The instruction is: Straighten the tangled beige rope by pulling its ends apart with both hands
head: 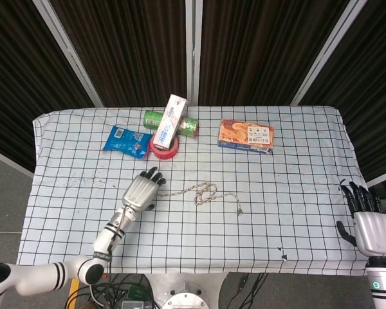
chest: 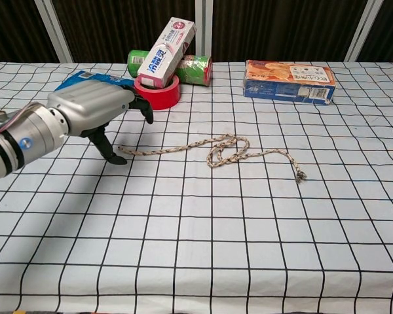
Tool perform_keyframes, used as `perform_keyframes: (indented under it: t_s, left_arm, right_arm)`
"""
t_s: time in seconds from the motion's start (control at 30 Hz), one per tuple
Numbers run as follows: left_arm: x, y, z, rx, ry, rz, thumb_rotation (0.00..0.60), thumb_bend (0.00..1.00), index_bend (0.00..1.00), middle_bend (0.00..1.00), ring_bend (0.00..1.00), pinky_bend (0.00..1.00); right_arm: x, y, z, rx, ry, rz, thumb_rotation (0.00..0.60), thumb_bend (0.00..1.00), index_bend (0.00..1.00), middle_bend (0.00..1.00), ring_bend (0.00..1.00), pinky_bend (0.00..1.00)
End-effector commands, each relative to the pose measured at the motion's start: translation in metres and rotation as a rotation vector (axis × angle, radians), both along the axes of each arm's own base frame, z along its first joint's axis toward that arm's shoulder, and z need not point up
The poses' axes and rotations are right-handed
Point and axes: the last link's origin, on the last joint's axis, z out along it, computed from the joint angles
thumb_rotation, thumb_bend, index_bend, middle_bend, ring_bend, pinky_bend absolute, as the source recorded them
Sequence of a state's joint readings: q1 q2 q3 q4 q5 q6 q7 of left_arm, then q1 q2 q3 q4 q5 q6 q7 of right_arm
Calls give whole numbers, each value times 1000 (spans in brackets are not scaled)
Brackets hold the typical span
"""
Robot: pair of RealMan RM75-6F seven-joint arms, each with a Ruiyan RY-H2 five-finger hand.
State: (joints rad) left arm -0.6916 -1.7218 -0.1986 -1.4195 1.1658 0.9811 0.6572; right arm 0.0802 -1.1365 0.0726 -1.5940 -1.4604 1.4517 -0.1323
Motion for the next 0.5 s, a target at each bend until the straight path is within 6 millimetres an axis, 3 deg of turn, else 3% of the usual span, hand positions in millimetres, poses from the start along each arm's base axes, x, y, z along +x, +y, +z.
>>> perform_keyframes:
  t_s: [0.03, 0.5]
  left_arm:
    - [0, 4, -6, 4, 37, 5, 600, 136, 329, 221, 111, 326]
    - [-1, 16, -14, -47, 6, 98, 600, 195, 398, 253, 142, 398]
  right_arm:
    - [-1, 0, 0, 1, -3, -3, 600, 286, 0, 0, 0, 0]
    - [-1, -3, 1, 9, 2, -4, 600, 290, 0, 0, 0, 0]
